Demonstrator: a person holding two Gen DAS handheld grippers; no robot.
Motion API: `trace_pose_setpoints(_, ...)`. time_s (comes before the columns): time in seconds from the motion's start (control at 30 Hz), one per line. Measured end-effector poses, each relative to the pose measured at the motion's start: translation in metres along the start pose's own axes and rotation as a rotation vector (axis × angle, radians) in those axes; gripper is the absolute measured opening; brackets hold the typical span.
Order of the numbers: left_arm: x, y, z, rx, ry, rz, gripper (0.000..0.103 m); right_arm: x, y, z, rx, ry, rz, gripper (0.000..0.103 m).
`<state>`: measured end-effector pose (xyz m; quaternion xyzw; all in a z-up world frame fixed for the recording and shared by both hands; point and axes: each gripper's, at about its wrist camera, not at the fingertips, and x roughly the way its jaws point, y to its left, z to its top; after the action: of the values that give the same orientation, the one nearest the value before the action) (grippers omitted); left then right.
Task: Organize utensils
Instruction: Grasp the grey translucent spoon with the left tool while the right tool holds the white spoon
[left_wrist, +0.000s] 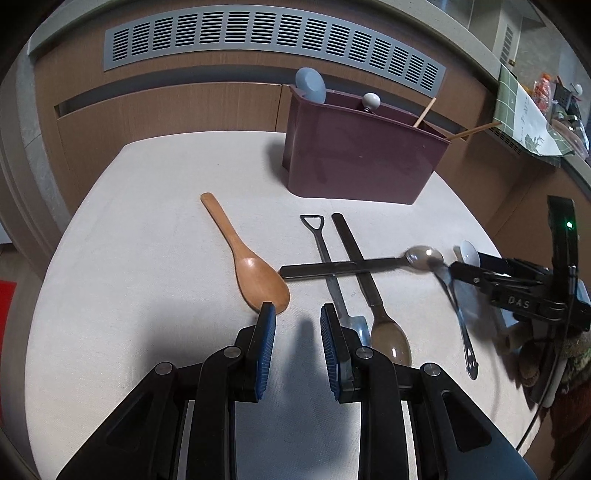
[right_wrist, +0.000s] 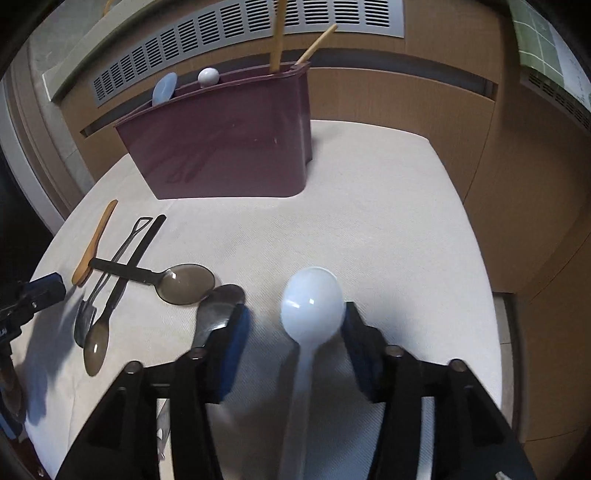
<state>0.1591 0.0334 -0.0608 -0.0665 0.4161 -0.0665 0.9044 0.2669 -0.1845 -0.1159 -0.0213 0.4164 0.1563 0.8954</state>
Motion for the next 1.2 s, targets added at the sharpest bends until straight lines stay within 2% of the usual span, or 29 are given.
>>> trace_pose_setpoints(0.1,-0.001,-0.001,0.0,0.002,-0.003,-0.001,0.026,0.007,0.013,0.005,-0.054,0.038,-0.032,0.069)
trace_pose_setpoints(0.17,-0.001,-0.002,0.001,0.005,-0.004,-0.002,0.026,0.009,0.015,0.008,-0.078,0.059,-0.039,0.068)
trace_pose_setpoints(0.2,-0.001,-0.003,0.001,0.007,-0.004,-0.002,0.026,0.008,0.015,0.009,-0.079,0.056,-0.039,0.062)
trace_pose_setpoints(0.23,-0.001,-0.003,0.001,0.011,-0.003,-0.001,0.026,0.007,0.013,0.008,-0.072,0.04,-0.048,0.051)
trace_pose_setpoints(0.27,0.0,-0.004,0.002,0.015,-0.003,-0.001,0.026,0.006,0.012,0.007,-0.065,0.021,-0.061,0.044)
trace_pose_setpoints(0.3,0.0,-0.005,0.003,0.019,-0.003,0.001,0.026,0.004,0.01,0.007,-0.062,0.009,-0.065,0.031)
trace_pose_setpoints(0.63,0.012,-0.024,0.016,0.087,0.004,-0.017,0.026,-0.039,-0.017,-0.016,0.037,-0.093,-0.033,0.03)
trace_pose_setpoints(0.73,0.027,-0.031,0.033,0.107,0.028,-0.093,0.026,-0.052,-0.023,-0.025,0.065,-0.108,-0.02,0.03)
trace_pose_setpoints(0.9,0.06,-0.034,0.065,0.113,0.077,-0.162,0.026,-0.06,-0.031,-0.035,0.128,-0.108,0.005,0.03)
trace_pose_setpoints(0.97,0.076,-0.038,0.071,0.133,0.143,-0.219,0.026,-0.06,-0.032,-0.037,0.129,-0.111,-0.004,0.03)
trace_pose_setpoints(1.03,0.085,-0.037,0.071,0.136,0.185,-0.217,0.026,-0.059,-0.032,-0.038,0.133,-0.11,-0.002,0.031)
trace_pose_setpoints(1.1,0.083,-0.035,0.069,0.14,0.182,-0.211,0.026,-0.058,-0.033,-0.037,0.136,-0.11,0.002,0.03)
trace_pose_setpoints(1.2,0.076,-0.03,0.06,0.121,0.22,-0.248,0.026,-0.057,-0.033,-0.037,0.135,-0.112,0.003,0.031)
